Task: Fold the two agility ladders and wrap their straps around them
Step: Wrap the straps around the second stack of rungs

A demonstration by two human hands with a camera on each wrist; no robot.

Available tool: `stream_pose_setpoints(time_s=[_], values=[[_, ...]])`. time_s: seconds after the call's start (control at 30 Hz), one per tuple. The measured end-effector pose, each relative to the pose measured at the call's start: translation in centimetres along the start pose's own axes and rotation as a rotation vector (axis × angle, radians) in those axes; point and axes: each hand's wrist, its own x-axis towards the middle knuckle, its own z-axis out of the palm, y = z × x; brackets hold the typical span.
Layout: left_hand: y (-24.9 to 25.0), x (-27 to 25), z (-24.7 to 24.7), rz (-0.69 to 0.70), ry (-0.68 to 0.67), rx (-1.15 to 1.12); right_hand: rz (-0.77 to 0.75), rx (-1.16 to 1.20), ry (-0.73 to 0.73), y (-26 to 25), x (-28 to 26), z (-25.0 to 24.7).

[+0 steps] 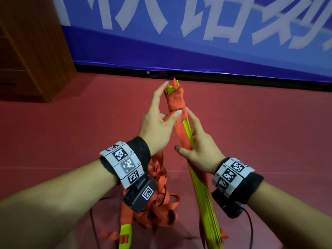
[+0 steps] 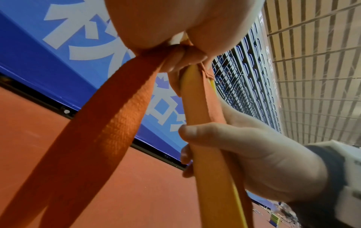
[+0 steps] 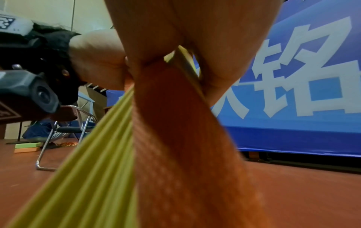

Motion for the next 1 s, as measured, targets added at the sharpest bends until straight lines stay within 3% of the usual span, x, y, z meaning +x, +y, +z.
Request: stream_pose_setpoints(time_s=[0.23,0.53,0.7,0.87,1.0], values=[[0.5,0.0,0.4,-0.004,-0.009,0.041,0.002,-0.084,0.141,0.3,-0.1,0.5],[0.2,-0.6,0.1,0.009,-0.098,0.082,0.055,0.005,0.086,0.8,-0.1,-0.4],[0.3,-0.1,0.0,0.042,-0.135,-0.070,0.016,0.193,0.107,1.3,0.4,-1.0],[0.4,0.1,-0.5,0.099,-0.087,0.097,0.012,0.387,0.011,1.3,0.3,-1.4],[0.1,0.2,-0.7,0.106,-0.085,0.075,0.027,0.508,-0.031,0.6,-0.2,-1.6]])
